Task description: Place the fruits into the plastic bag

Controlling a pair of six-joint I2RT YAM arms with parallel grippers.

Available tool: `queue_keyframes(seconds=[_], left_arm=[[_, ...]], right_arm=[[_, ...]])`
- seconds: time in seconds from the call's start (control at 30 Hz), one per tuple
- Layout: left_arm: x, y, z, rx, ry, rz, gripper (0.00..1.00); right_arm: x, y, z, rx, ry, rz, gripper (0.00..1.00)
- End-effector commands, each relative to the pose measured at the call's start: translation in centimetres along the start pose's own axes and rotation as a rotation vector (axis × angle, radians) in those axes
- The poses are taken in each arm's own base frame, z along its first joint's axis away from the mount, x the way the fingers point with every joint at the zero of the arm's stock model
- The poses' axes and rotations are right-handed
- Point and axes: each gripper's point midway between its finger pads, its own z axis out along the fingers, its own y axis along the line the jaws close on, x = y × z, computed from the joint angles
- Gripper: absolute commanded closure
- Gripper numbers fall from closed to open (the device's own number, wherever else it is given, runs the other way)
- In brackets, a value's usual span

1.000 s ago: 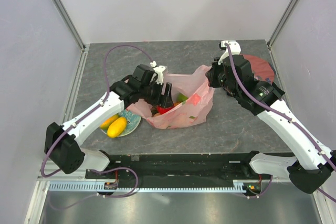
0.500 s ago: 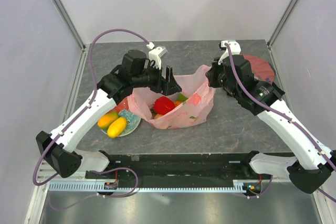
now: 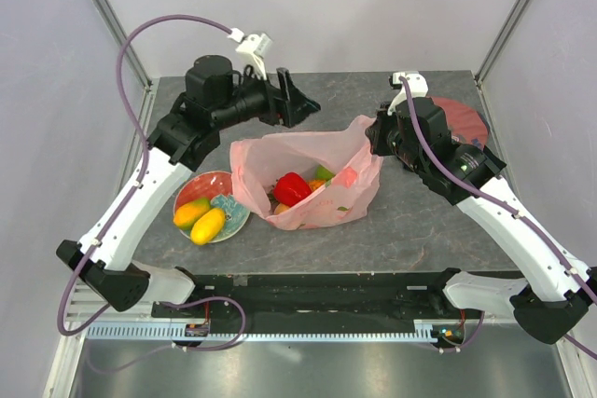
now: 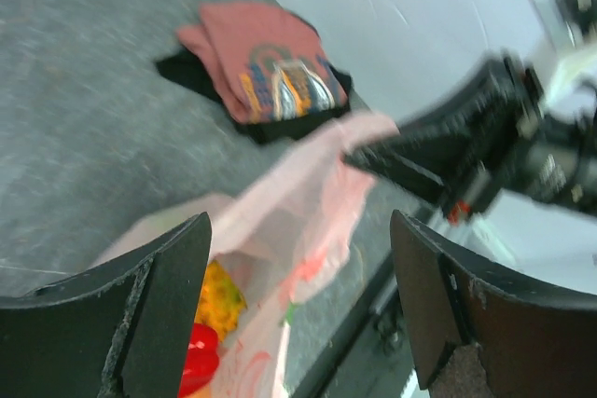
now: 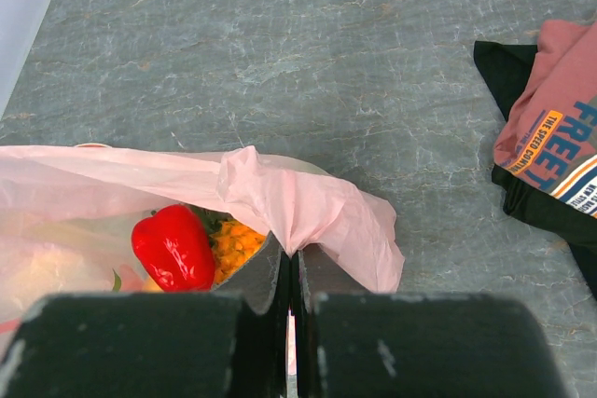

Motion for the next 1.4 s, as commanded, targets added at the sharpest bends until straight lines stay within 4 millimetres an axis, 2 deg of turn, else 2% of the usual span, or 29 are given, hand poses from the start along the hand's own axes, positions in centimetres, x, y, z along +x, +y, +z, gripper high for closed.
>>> queue_keyframes(seconds=[0.0, 0.13, 0.17, 0.23, 0.27, 0.33, 0.37, 0.43, 0.5, 0.53, 0.63, 0.7, 0.73, 0.8, 0.83, 0.9, 0.93, 0.97, 1.0, 1.07, 1.1, 1.27, 1.37], left_arm=[[-4.8, 3.7, -1.2, -0.174, -0.165, -0.107, 0.16], [-5.2, 7.7, -3.0, -0.323, -0.199, -0.165, 0.18], [-4.6, 9.3, -3.7, -0.376, -0.186, -0.178, 0.18], [-4.4, 10.9, -5.2, -0.450, -0.200, -0.189, 0.18], [-3.6, 12.7, -5.9, -0.503, -0.186, -0.202, 0.18], [-3.2, 13.9, -7.7, -0.561, -0.198, -0.210, 0.18], [-2.5, 15.5, -8.7, -0.609, -0.194, -0.224, 0.18], [-1.8, 16.6, -10.4, -0.657, -0.193, -0.241, 0.19], [-0.2, 18.9, -11.9, -0.739, -0.174, -0.263, 0.18], [0.2, 19.0, -12.8, -0.760, -0.178, -0.260, 0.18], [3.8, 21.5, -14.4, -0.864, -0.134, -0.300, 0.18], [5.4, 22.5, -15.2, -0.908, -0.124, -0.326, 0.17], [7.2, 23.2, -15.4, -0.931, -0.095, -0.358, 0.17], [8.5, 23.8, -16.3, -0.960, -0.096, -0.392, 0.16], [10.1, 24.7, -16.8, -0.991, -0.077, -0.422, 0.16], [11.3, 25.4, -17.9, -1.038, -0.083, -0.445, 0.16], [13.2, 26.1, -18.4, -1.076, -0.066, -0.479, 0.15], [13.8, 26.8, -19.5, -1.113, -0.083, -0.504, 0.14], [15.5, 27.3, -19.8, -1.134, -0.066, -0.541, 0.13], [16.8, 27.8, -20.7, -1.155, -0.076, -0.585, 0.13], [18.1, 28.2, -21.1, -1.173, -0.070, -0.625, 0.13], [20.5, 28.7, -22.4, -1.227, -0.107, -0.709, 0.08], [22.2, 29.2, -24.4, -1.348, -0.131, -0.741, 0.05]], right_arm=[[-2.0, 0.2, -1.2, -0.009, -0.057, 0.028, 1.00], [-2.2, 0.0, -1.3, -0.002, -0.064, 0.030, 1.00], [-2.2, 0.0, -1.4, 0.001, -0.065, 0.030, 1.00], [-2.3, -0.1, -1.4, 0.004, -0.067, 0.029, 1.00], [-2.3, -0.1, -1.5, 0.004, -0.069, 0.028, 1.00], [-2.3, -0.1, -1.4, 0.004, -0.067, 0.029, 1.00], [-2.2, -0.1, -1.3, 0.003, -0.065, 0.028, 1.00], [-2.1, 0.0, -1.2, 0.001, -0.061, 0.026, 1.00], [-2.1, 0.0, -1.1, -0.001, -0.058, 0.027, 1.00], [-2.0, 0.1, -1.1, -0.002, -0.056, 0.025, 1.00], [-1.9, 0.0, -1.0, 0.001, -0.053, 0.026, 1.00], [-1.9, 0.1, -1.0, 0.000, -0.054, 0.025, 1.00], [-1.9, 0.0, -1.0, 0.002, -0.053, 0.026, 1.00], [-1.9, 0.0, -1.0, 0.004, -0.054, 0.025, 1.00], [-2.0, -0.1, -1.1, 0.006, -0.056, 0.026, 1.00], [-1.9, -0.2, -1.1, 0.011, -0.055, 0.025, 1.00], [-1.9, -0.2, -1.1, 0.010, -0.058, 0.026, 1.00], [-1.9, -0.3, -1.2, 0.014, -0.058, 0.025, 1.00], [-1.8, -0.3, -1.1, 0.014, -0.057, 0.028, 1.00], [-1.8, -0.3, -1.1, 0.014, -0.057, 0.028, 1.00], [-1.6, -0.4, -1.0, 0.015, -0.054, 0.027, 1.00], [-1.6, -0.5, -1.1, 0.020, -0.056, 0.027, 1.00], [-1.5, -0.6, -1.2, 0.022, -0.057, 0.027, 1.00]])
